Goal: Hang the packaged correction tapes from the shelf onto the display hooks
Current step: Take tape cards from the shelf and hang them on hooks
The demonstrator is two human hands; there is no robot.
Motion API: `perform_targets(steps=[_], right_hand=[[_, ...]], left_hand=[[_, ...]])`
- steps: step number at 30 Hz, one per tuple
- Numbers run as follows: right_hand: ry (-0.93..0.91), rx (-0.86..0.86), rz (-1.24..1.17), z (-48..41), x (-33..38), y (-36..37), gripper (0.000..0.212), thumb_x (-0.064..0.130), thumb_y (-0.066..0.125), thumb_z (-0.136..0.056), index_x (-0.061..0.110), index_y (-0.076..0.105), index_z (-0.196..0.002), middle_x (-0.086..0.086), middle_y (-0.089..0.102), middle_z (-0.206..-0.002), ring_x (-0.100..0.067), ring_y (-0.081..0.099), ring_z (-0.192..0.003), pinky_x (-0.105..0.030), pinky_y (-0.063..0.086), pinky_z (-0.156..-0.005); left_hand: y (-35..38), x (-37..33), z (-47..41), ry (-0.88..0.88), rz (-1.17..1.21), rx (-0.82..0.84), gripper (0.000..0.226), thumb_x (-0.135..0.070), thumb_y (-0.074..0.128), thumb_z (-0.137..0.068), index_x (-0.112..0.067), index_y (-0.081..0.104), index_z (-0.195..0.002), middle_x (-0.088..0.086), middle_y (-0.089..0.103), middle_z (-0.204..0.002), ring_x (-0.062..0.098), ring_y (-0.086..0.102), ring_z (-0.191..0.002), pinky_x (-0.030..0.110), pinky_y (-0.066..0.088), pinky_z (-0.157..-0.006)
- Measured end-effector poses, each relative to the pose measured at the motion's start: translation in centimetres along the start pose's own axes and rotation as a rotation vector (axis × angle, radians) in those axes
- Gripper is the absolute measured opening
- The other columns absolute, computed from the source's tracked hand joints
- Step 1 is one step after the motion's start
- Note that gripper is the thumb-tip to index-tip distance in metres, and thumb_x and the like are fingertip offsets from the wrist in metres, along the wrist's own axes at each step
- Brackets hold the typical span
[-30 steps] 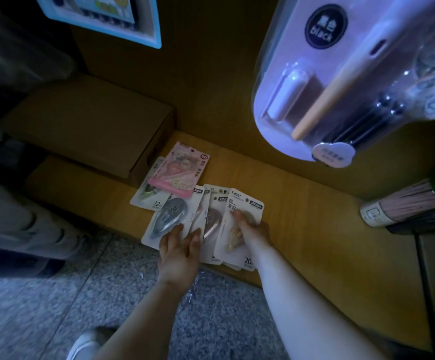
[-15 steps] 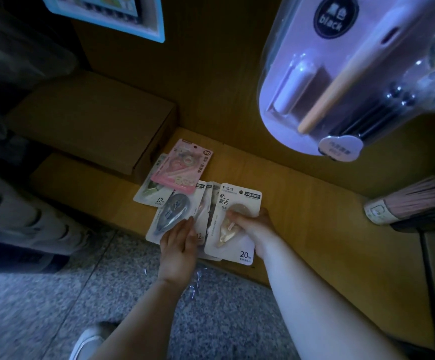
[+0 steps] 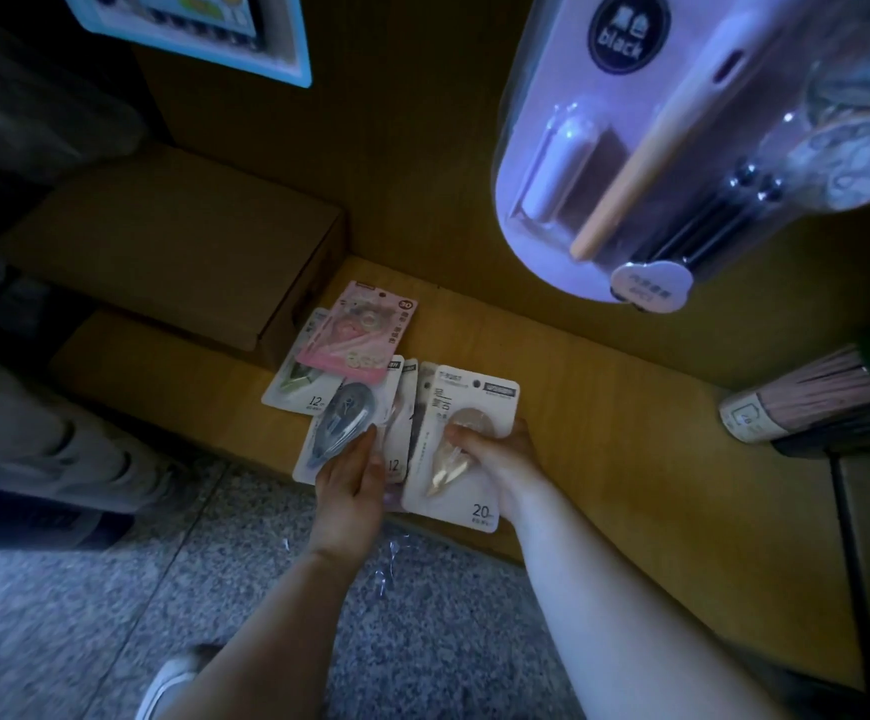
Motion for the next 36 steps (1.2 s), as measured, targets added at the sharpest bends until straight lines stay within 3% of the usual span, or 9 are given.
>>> perform_targets(steps=[3, 6, 10, 14, 20, 25, 29, 33, 36], right_hand=[[-0.012, -0.053, -0.045, 0.0, 0.4, -3.0, 0.031, -0.003, 0.069, -0.075, 0.009, 0.053, -0.098, -0.018, 0.061, -0.114, -0.028, 0.061, -0.090, -0.038, 0.052, -0.078], [-0.028, -0.068, -0.059, 0.4, 0.9, -5.7, 0.046, -0.002, 0.069, -0.074, -0.001, 0.050, -0.116, -0.022, 0.062, -0.113, -0.023, 0.061, -0.073, -0.032, 0.054, -0.063], [-0.064, -0.042, -0.040, 1.7, 2.3, -7.7, 0.022, -0.001, 0.067, -0.077, 0.015, 0.054, -0.084, -0.005, 0.063, -0.080, -0.018, 0.061, -0.065, -0.027, 0.053, -0.053], [-0.113, 0.015, -0.042, 5.0, 4.4, -8.0, 0.024, -0.001, 0.063, -0.080, 0.019, 0.050, -0.080, -0.002, 0.060, -0.077, -0.015, 0.059, -0.064, -0.021, 0.052, -0.045], [-0.165, 0.139, -0.012, 13.1, 6.4, -7.1, 0.027, -0.005, 0.056, -0.084, 0.019, 0.052, -0.071, 0.001, 0.059, -0.069, -0.013, 0.057, -0.060, -0.021, 0.049, -0.050], [-0.188, 0.243, -0.013, 20.2, 6.3, -5.9, 0.023, -0.005, 0.058, -0.082, 0.016, 0.049, -0.083, 0.000, 0.060, -0.077, -0.015, 0.058, -0.067, -0.023, 0.049, -0.056], [-0.281, 0.340, 0.001, 25.5, 7.2, -5.7, 0.021, -0.004, 0.057, -0.083, 0.016, 0.051, -0.084, 0.000, 0.062, -0.079, -0.014, 0.060, -0.069, -0.021, 0.051, -0.057], [-0.401, 0.371, 0.011, 30.0, 9.6, -5.2, 0.026, 0.000, 0.061, -0.081, 0.019, 0.049, -0.094, 0.001, 0.063, -0.083, -0.012, 0.064, -0.068, -0.022, 0.052, -0.055], [-0.522, 0.428, -0.052, 33.4, 12.7, -4.5, 0.032, 0.005, 0.071, -0.073, 0.014, 0.052, -0.096, 0.000, 0.067, -0.077, -0.006, 0.068, -0.054, -0.021, 0.056, -0.050]], left_hand=[[0.2, 0.0, 0.3, -0.011, 0.054, 0.049, 0.050, -0.028, 0.045, -0.093, -0.009, 0.039, -0.138, 0.010, 0.036, -0.147, 0.024, 0.030, -0.138, 0.038, 0.021, -0.117], [0.6, 0.4, 0.1, -0.007, 0.056, 0.051, 0.044, -0.016, 0.041, -0.096, -0.009, 0.037, -0.139, 0.009, 0.036, -0.147, 0.023, 0.031, -0.138, 0.032, 0.023, -0.112], [0.6, -0.5, 0.5, 0.007, -0.109, -0.021, 0.050, -0.033, 0.043, -0.093, -0.017, 0.037, -0.140, 0.007, 0.038, -0.147, 0.025, 0.032, -0.137, 0.041, 0.022, -0.115], [0.4, -3.0, 3.1, 0.038, -0.314, -0.110, 0.050, -0.037, 0.042, -0.093, -0.023, 0.035, -0.140, 0.002, 0.039, -0.147, 0.023, 0.028, -0.139, 0.042, 0.010, -0.116], [1.1, -8.5, 10.5, -0.036, 0.409, 0.303, 0.036, -0.029, 0.048, -0.089, -0.026, 0.045, -0.124, 0.002, 0.062, -0.108, 0.025, 0.060, -0.102, 0.036, 0.049, -0.085], [-2.2, -10.0, 16.5, -0.100, 0.528, 0.345, 0.015, -0.020, 0.063, -0.078, -0.023, 0.057, -0.092, 0.005, 0.073, -0.079, 0.025, 0.069, -0.072, 0.036, 0.052, -0.060], [-5.0, -10.8, 20.7, -0.095, 0.507, 0.360, 0.024, -0.007, 0.065, -0.078, -0.010, 0.060, -0.102, 0.016, 0.072, -0.095, 0.034, 0.068, -0.085, 0.044, 0.053, -0.070], [-7.3, -14.1, 24.2, 0.022, 0.544, 0.389, 0.034, -0.007, 0.067, -0.074, -0.015, 0.057, -0.106, 0.015, 0.068, -0.105, 0.034, 0.065, -0.095, 0.050, 0.051, -0.084], [-8.8, -18.2, 26.6, 0.203, 0.614, 0.493, 0.042, -0.005, 0.065, -0.064, -0.012, 0.057, -0.105, 0.015, 0.072, -0.098, 0.030, 0.070, -0.083, 0.045, 0.056, -0.073]])
Point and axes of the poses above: each hand's wrist, its own z-axis away from the middle knuckle, its own y-axis out of the palm, x = y × z, the point moved 5 cm from there along -z, towards the middle knuckle
